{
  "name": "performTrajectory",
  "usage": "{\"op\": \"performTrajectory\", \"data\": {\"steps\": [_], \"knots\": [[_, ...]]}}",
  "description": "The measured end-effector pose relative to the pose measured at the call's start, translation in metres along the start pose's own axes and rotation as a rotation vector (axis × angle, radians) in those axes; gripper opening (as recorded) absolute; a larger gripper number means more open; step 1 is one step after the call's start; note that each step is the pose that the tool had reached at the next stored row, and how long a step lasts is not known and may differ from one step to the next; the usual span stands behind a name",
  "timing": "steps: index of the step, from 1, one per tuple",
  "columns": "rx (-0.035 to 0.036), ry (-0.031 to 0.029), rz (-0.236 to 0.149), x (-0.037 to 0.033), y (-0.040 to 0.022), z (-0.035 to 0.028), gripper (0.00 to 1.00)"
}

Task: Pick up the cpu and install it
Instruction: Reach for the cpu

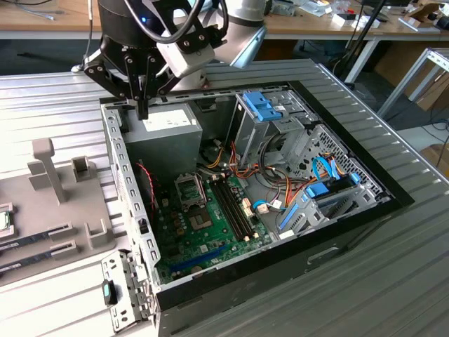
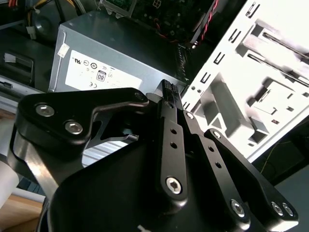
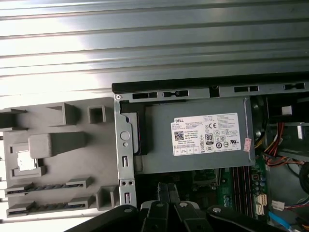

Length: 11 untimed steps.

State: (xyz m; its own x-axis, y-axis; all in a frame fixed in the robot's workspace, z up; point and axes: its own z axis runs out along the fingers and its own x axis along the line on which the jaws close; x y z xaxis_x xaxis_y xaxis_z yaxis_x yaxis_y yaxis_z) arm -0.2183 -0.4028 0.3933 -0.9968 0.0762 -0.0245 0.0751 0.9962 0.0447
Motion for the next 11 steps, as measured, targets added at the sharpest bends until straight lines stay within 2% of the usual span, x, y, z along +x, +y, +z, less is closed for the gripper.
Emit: {"op": "performTrajectory", "data": {"steps": [11], "knots": [[0.0000,0.0000,0.000,0.0044,-0.0003,-0.0001,0.11]]}}
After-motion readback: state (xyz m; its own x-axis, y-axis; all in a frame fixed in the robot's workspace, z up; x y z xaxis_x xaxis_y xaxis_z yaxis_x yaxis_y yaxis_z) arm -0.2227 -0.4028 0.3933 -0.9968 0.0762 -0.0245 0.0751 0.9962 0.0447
